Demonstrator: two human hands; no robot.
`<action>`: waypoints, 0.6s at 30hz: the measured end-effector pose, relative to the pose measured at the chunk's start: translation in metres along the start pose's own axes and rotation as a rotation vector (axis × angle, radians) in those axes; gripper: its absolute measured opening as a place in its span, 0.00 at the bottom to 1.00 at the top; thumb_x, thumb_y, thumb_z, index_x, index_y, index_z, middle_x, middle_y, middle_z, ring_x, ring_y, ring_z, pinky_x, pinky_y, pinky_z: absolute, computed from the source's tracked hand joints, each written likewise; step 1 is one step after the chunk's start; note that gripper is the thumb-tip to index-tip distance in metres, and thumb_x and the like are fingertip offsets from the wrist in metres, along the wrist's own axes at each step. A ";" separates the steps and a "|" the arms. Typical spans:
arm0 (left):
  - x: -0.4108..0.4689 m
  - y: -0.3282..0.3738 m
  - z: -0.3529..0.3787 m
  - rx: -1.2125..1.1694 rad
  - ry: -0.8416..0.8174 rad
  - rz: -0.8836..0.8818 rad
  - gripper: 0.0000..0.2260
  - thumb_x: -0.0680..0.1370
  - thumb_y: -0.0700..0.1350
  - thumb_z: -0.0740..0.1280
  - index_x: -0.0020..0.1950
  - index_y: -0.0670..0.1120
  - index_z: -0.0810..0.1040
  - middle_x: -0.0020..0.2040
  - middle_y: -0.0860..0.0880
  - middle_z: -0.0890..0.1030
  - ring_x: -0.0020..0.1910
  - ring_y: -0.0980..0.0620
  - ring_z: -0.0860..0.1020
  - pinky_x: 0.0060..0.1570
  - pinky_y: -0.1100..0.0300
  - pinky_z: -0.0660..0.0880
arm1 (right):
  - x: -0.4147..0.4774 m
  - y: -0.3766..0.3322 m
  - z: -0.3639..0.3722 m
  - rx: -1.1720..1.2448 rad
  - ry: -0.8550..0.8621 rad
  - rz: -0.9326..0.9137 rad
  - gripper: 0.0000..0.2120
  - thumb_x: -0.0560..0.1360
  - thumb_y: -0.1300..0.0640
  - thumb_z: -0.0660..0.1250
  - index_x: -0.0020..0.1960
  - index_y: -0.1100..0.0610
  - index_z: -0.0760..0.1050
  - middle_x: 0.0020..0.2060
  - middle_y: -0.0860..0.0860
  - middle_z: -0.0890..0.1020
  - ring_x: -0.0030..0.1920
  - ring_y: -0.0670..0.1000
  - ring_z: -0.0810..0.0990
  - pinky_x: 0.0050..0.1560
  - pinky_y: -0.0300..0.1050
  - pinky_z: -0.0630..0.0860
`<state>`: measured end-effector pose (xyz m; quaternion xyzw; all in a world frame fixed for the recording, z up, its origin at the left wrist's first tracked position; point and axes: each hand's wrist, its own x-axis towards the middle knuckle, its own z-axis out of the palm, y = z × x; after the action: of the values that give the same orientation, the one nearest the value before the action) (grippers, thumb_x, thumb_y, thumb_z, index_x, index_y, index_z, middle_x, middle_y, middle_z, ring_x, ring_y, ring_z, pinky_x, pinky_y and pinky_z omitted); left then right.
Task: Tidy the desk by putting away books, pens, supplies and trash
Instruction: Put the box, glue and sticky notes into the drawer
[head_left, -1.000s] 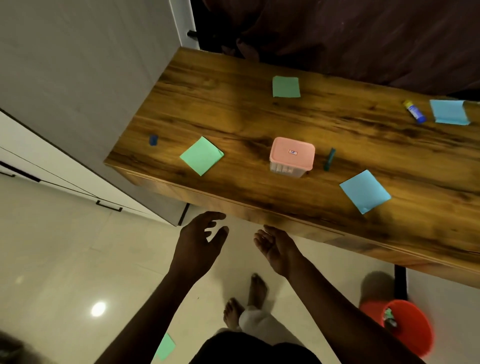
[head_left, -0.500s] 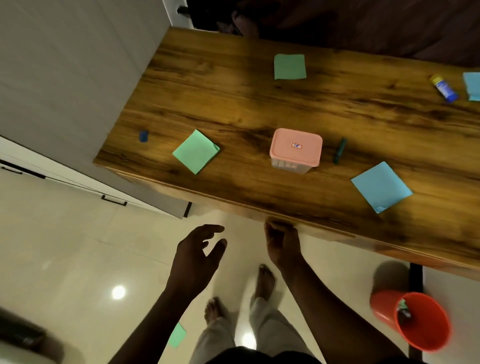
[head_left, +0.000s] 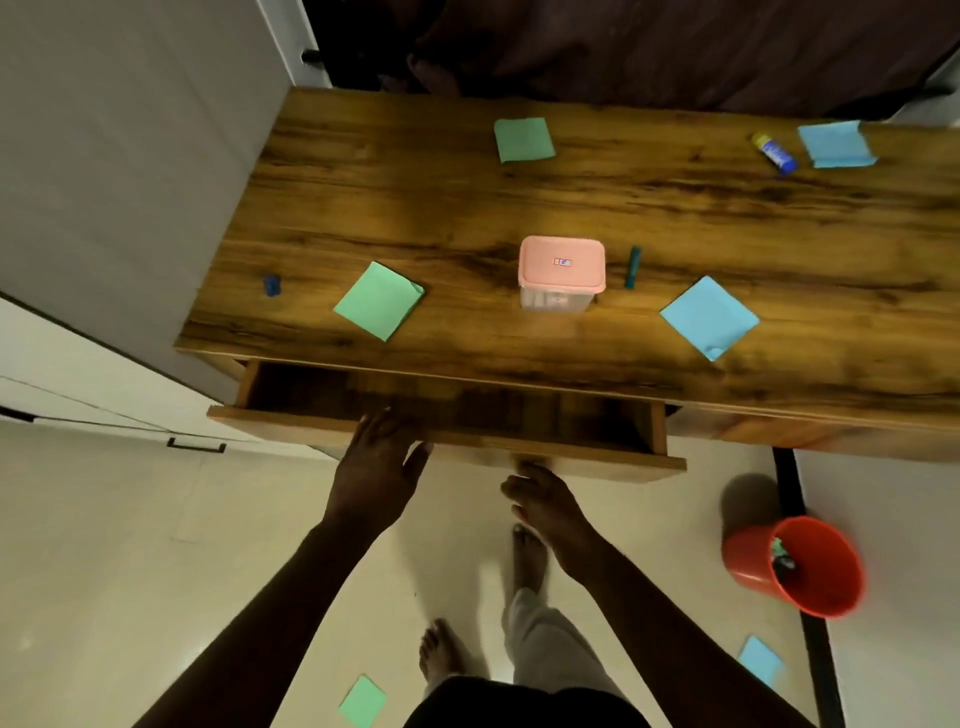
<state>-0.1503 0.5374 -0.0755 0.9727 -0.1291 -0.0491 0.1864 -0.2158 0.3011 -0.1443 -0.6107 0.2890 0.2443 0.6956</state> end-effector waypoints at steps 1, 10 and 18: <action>-0.003 -0.003 -0.002 0.011 0.002 0.003 0.13 0.82 0.54 0.63 0.62 0.53 0.81 0.63 0.52 0.82 0.67 0.48 0.77 0.66 0.50 0.74 | -0.014 -0.004 0.004 -0.240 -0.010 -0.123 0.20 0.79 0.56 0.71 0.70 0.55 0.75 0.63 0.49 0.81 0.64 0.49 0.80 0.67 0.48 0.77; -0.034 0.001 -0.014 0.042 -0.011 -0.020 0.12 0.81 0.56 0.63 0.56 0.54 0.84 0.51 0.52 0.86 0.49 0.49 0.83 0.47 0.56 0.80 | -0.070 -0.027 0.003 -1.149 0.484 -0.855 0.12 0.83 0.49 0.61 0.62 0.48 0.77 0.53 0.46 0.84 0.51 0.47 0.82 0.50 0.36 0.74; -0.075 -0.001 -0.020 0.106 -0.029 0.026 0.11 0.81 0.55 0.65 0.56 0.55 0.85 0.46 0.52 0.87 0.43 0.49 0.84 0.43 0.58 0.78 | -0.088 0.024 0.006 -1.181 0.638 -0.824 0.11 0.82 0.48 0.63 0.54 0.51 0.82 0.50 0.50 0.85 0.56 0.54 0.82 0.61 0.50 0.77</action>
<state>-0.2194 0.5655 -0.0537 0.9786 -0.1471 -0.0537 0.1336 -0.2951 0.3111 -0.0990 -0.9778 0.0474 -0.1072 0.1739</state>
